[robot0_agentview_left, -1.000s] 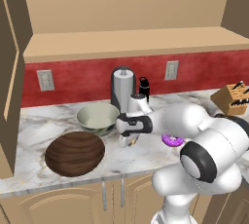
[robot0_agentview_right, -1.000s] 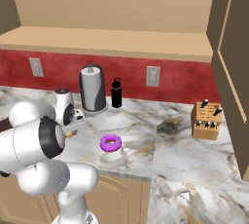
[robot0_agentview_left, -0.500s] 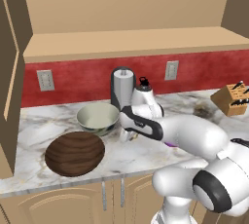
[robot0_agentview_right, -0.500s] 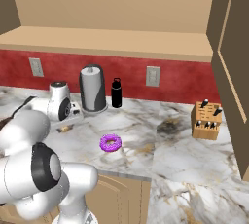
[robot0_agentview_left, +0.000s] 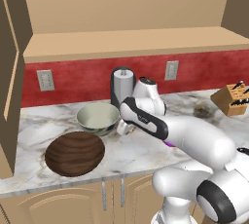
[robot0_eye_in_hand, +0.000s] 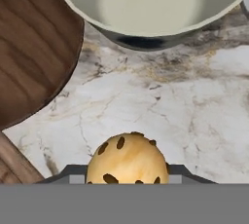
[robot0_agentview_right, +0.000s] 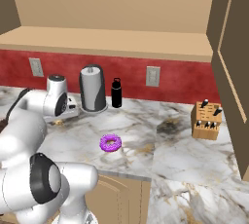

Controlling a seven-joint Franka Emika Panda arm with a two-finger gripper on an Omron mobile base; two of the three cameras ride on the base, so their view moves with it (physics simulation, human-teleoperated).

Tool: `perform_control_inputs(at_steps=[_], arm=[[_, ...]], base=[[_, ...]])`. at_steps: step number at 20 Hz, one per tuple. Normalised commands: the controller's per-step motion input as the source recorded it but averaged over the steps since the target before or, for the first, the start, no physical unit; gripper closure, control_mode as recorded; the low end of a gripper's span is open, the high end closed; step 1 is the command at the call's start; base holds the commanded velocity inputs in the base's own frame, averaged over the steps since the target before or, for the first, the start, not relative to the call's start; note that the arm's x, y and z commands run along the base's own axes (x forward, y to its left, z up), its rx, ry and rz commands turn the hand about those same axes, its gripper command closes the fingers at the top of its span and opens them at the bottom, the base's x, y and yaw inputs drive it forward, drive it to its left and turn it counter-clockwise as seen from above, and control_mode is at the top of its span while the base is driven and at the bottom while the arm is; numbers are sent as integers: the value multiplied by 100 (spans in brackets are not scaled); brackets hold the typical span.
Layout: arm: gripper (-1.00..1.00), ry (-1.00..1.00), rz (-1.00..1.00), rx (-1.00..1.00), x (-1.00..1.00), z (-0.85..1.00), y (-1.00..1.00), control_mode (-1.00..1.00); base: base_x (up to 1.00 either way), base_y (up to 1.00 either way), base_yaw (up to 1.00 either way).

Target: Pick both bowls and place them on the counter. Then place the donut in one bowl and place the cookie dough ball in the other bowl.

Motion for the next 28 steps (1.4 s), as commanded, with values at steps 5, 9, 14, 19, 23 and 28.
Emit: perform_control_inputs(at_steps=[5,9,14,19,23,28], arm=[[100,-1,0,0,2,33,23,-100],[100,-4,0,0,6,23,32,-100],[100,-7,0,1,11,16,34,-100],[100,-5,0,1,18,13,33,-100],[100,-2,0,0,25,-2,27,-100],[100,-7,-2,0,39,-7,12,-100]], base=[[0,0,0],[0,0,0],[0,0,0],[0,0,0],[0,0,0],[0,0,0]])
